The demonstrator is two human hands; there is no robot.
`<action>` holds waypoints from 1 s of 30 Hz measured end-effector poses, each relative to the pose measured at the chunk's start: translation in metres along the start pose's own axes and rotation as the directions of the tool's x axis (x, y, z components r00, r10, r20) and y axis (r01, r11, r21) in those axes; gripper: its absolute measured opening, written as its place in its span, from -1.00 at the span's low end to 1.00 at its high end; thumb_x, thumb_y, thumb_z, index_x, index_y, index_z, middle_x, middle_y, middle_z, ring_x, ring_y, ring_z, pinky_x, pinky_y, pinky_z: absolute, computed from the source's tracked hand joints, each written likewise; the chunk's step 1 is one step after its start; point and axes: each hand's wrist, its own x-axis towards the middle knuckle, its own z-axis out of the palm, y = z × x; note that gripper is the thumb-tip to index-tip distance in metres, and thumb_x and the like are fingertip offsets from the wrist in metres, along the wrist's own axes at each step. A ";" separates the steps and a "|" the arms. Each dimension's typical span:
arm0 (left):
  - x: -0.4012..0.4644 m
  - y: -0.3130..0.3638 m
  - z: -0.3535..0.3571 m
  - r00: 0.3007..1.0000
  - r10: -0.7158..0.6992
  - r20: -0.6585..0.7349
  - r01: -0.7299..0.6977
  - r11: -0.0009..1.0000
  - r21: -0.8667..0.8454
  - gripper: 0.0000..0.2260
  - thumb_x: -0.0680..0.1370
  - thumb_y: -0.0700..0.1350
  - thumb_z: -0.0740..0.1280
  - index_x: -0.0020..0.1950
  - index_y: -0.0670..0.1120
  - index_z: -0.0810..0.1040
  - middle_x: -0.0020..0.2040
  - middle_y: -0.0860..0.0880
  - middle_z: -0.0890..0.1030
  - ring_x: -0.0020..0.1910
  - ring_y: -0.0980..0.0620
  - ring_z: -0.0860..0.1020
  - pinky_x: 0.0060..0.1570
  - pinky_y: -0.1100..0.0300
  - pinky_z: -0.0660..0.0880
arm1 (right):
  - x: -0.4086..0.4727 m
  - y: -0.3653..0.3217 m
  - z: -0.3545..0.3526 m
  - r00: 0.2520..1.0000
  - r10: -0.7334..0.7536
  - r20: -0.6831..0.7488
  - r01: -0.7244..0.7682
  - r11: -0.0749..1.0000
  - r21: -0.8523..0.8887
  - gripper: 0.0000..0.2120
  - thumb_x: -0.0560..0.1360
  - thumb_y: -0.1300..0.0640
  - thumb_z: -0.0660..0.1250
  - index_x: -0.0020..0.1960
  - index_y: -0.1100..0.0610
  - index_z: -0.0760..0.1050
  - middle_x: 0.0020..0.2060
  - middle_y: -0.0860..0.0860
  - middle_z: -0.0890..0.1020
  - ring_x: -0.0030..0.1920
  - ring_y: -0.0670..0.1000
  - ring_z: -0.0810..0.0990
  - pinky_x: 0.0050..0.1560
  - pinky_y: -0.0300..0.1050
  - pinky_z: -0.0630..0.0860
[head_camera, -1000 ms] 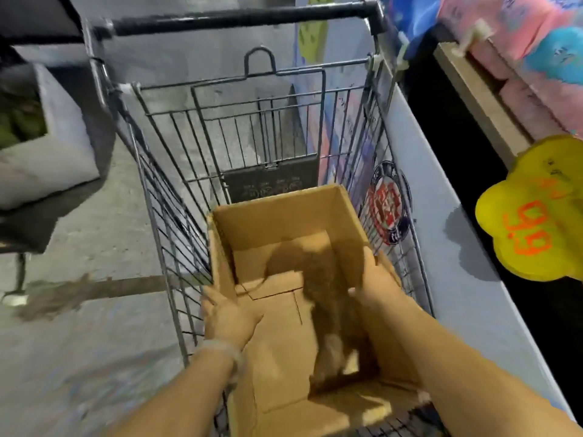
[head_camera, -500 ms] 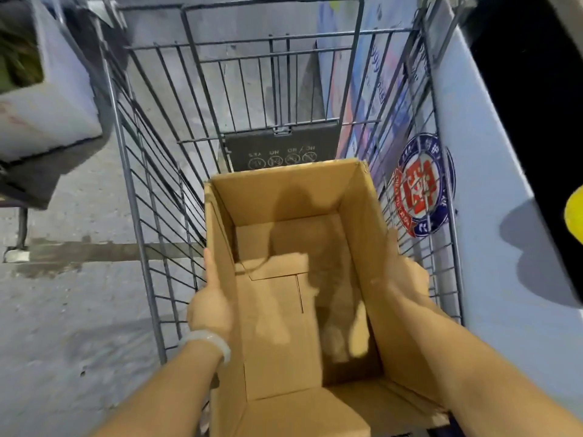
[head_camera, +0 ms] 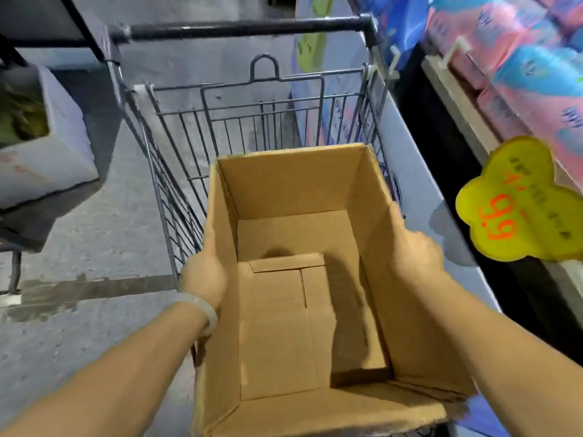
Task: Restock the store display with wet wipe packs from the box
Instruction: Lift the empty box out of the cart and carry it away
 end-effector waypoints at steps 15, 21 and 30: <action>-0.027 0.061 -0.145 0.939 0.284 -0.194 -0.302 0.951 -0.071 -0.32 0.51 -0.26 0.24 0.43 0.24 -0.02 -0.25 -0.17 0.57 -0.33 -0.17 0.55 -0.34 -0.08 0.58 | -0.090 -0.018 -0.129 0.936 -0.057 -0.347 0.073 0.997 0.034 -0.09 0.46 0.24 0.29 0.55 -0.15 -0.22 0.08 0.22 0.56 -0.01 0.23 0.58 -0.17 0.03 0.52; -0.035 0.065 -0.196 0.904 0.385 -0.185 -0.409 0.904 -0.122 -0.35 0.47 -0.23 0.26 0.41 0.22 0.05 -0.12 -0.17 0.57 -0.21 -0.22 0.54 -0.22 -0.09 0.56 | -0.158 -0.033 -0.162 0.862 0.031 -0.506 0.034 0.992 0.118 -0.18 0.40 0.27 0.29 0.53 -0.12 0.01 0.23 0.17 0.55 0.21 0.25 0.53 0.01 -0.01 0.44; -0.073 0.079 -0.262 0.756 0.645 -0.110 -0.647 0.762 0.018 -0.20 0.43 -0.33 0.32 0.52 0.13 0.01 -0.17 -0.06 0.51 -0.33 -0.07 0.44 -0.32 0.07 0.46 | -0.294 -0.038 -0.145 0.751 0.353 -0.558 -0.194 0.925 0.326 -0.21 0.39 0.23 0.35 0.50 -0.08 0.07 0.27 0.14 0.52 0.21 0.25 0.54 0.06 0.06 0.50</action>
